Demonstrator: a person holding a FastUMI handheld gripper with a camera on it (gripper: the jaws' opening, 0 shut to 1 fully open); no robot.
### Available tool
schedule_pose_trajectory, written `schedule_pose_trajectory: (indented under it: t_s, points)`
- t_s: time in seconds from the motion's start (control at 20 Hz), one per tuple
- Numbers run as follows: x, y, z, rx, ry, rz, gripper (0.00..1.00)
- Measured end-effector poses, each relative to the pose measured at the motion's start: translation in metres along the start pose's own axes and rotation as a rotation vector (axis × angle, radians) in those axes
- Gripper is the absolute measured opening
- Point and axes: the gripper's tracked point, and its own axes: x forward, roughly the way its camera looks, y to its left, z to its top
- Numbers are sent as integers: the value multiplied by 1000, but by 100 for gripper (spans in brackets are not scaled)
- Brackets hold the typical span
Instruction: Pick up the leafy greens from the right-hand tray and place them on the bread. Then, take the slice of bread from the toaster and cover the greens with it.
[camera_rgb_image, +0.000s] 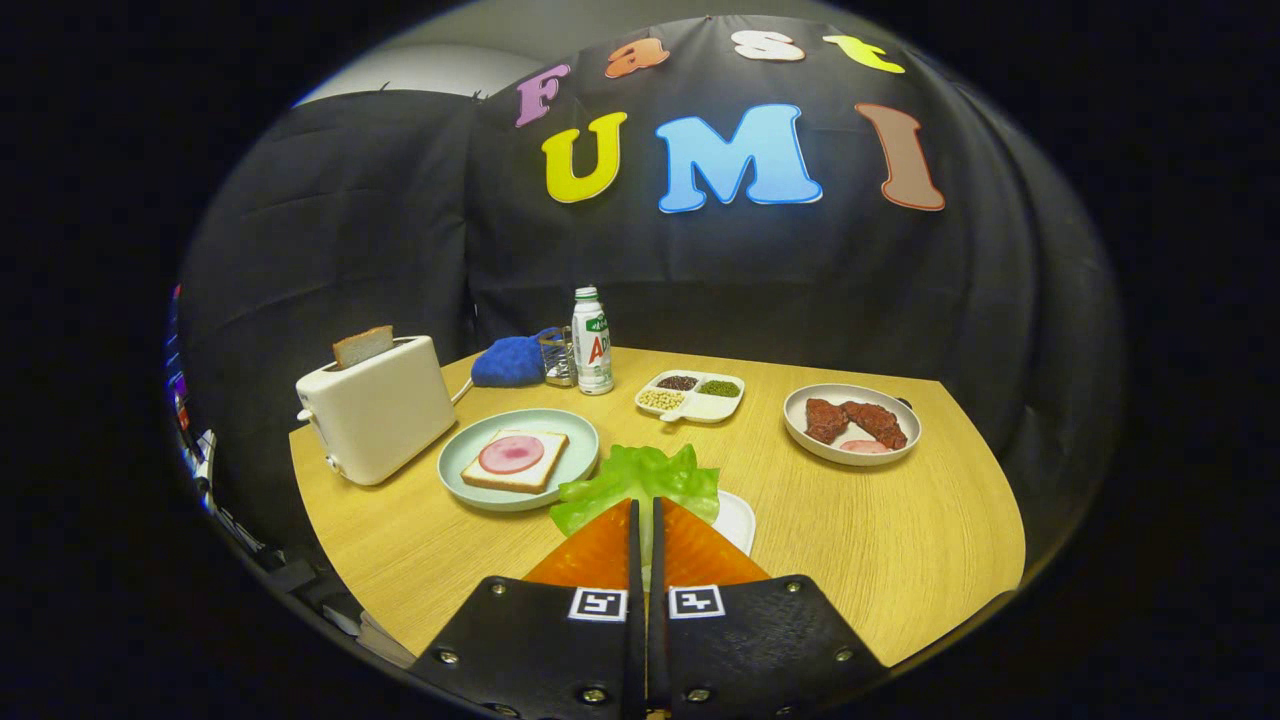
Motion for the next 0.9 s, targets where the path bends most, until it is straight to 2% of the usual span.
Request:
schedule_pose_trajectory:
  t_s: [0.1,0.4,0.9]
  points:
    - [12,19,16,35,-52,37,1]
    - [24,54,46,11,-108,95,1]
    - [77,112,63,2,-87,177,1]
